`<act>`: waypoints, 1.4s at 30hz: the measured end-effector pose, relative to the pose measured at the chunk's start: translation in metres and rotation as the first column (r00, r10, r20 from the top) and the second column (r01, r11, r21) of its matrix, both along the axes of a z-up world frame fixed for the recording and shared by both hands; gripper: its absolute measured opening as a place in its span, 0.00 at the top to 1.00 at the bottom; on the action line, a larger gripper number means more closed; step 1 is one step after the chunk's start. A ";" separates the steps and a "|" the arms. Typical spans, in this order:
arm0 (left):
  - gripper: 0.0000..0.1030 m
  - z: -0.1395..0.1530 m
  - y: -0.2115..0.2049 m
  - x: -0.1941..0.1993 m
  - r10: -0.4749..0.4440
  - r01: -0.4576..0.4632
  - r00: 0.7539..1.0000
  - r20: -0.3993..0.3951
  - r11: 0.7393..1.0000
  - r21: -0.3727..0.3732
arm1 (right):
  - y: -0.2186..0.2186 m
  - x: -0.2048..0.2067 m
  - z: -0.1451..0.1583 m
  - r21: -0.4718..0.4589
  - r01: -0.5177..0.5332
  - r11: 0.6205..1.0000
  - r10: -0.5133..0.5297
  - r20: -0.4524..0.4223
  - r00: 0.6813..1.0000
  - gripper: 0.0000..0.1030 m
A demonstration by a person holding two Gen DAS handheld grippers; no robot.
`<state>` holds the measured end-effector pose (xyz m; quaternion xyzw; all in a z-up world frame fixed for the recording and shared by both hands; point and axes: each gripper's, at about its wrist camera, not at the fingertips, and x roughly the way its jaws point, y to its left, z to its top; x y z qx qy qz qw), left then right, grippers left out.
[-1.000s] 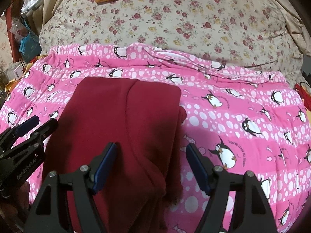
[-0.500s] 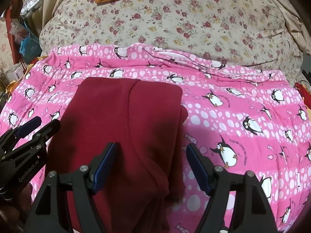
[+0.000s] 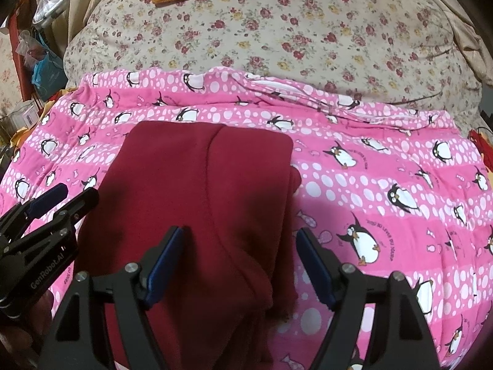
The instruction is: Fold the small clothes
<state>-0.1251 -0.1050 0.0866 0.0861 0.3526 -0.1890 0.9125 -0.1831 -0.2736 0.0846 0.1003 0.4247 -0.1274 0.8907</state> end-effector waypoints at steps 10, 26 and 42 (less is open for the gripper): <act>0.68 0.000 0.000 0.000 0.000 0.000 1.000 0.000 1.000 0.001 | 0.000 0.000 -0.001 0.004 0.003 1.000 -0.003 0.002 1.000 0.23; 0.68 0.000 -0.002 -0.001 0.000 0.000 1.000 0.002 1.000 0.003 | -0.001 0.001 -0.001 0.018 0.006 1.000 -0.007 0.000 1.000 0.23; 0.68 -0.004 0.001 0.002 -0.003 0.003 1.000 -0.013 1.000 -0.003 | 0.001 0.002 -0.003 0.025 0.003 1.000 -0.003 -0.008 1.000 0.23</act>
